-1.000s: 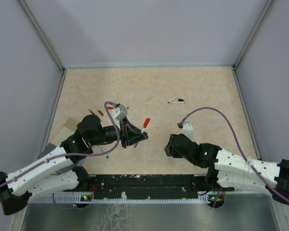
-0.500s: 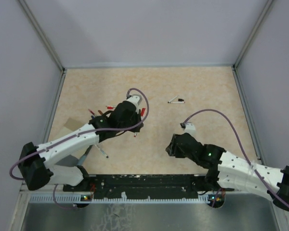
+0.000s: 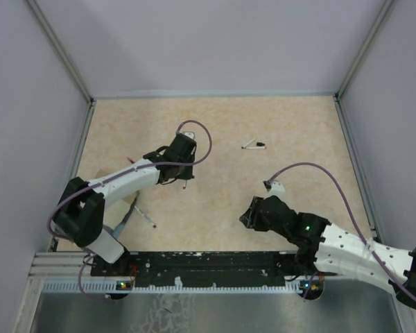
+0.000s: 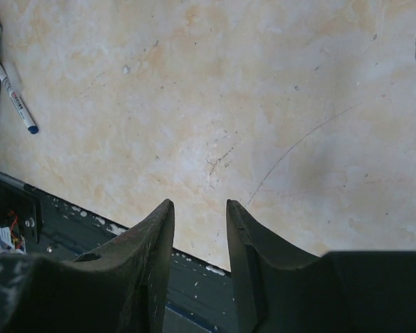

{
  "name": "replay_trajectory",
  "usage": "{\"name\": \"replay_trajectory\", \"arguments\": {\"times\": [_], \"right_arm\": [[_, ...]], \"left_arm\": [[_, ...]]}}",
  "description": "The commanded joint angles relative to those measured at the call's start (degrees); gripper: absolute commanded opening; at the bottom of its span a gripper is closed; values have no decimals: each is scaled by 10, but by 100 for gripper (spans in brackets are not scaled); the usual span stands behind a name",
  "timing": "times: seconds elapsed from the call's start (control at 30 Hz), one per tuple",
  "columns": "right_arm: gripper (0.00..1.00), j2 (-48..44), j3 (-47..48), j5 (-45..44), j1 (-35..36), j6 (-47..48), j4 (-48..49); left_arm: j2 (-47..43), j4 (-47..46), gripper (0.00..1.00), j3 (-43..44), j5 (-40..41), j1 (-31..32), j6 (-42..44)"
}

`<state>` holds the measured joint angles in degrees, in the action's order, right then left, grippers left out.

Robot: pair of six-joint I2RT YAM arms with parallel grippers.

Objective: Insert the pens into the pen caps
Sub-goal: Place the pen at the center of the board.

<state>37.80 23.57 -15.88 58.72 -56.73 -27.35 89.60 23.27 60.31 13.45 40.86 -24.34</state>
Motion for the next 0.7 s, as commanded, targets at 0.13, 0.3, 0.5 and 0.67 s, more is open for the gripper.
{"name": "replay_trajectory", "arguments": {"times": [0.13, 0.3, 0.5, 0.67], "right_arm": [[35, -12, -9, 14, -4, -20, 37], [35, -9, -10, 18, -3, -19, 36], [35, -13, -14, 25, -4, -19, 33], [35, -16, -17, 26, -4, -20, 34]], "left_arm": [[103, -30, 0, 77, -32, -51, 30], [171, -25, 2, 121, -18, -56, 28], [220, -5, 7, 157, 12, -59, 21], [230, -6, 19, 154, 6, -62, 18]]}}
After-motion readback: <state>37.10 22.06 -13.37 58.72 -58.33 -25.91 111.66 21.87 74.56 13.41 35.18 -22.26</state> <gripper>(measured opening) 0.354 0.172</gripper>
